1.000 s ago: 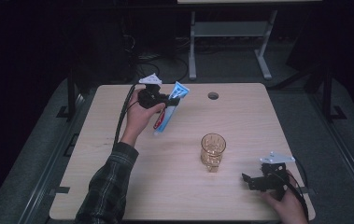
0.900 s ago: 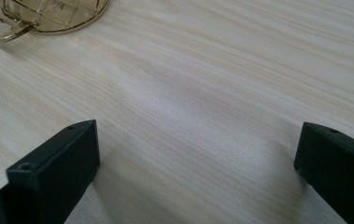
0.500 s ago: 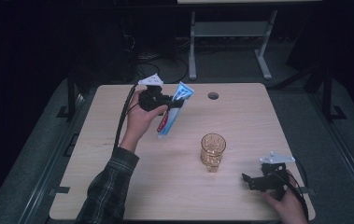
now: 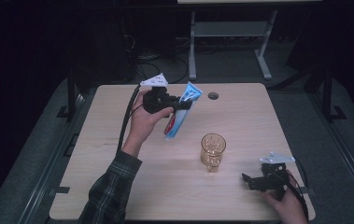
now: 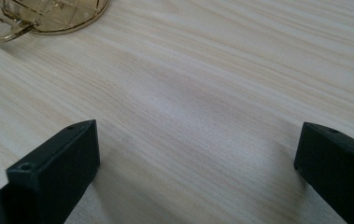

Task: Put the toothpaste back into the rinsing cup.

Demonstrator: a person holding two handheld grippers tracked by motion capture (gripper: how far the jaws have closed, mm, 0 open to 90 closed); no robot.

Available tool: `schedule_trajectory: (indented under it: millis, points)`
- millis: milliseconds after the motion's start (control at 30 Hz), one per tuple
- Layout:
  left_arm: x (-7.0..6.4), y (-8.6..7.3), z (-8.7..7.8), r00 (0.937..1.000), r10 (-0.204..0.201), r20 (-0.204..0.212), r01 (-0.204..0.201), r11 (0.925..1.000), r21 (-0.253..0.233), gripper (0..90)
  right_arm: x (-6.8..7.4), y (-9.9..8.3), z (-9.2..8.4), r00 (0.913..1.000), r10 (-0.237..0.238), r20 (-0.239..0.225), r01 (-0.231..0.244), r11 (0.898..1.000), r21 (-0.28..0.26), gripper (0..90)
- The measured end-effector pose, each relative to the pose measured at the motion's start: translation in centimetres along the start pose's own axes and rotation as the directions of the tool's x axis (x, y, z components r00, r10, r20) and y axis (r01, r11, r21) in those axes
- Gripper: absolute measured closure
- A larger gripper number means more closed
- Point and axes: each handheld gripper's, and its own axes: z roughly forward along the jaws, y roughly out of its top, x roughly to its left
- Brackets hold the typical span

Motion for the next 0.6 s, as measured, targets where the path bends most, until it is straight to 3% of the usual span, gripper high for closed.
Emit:
schedule_trajectory:
  millis: [600]
  points:
    - [-3.0,1.9,2.3,0.9960,0.045,0.077,-0.043,0.9988,-0.024,73.5,0.0,0.0,0.0,1.0000,0.000,0.000,0.000,1.000,0.000,0.0]
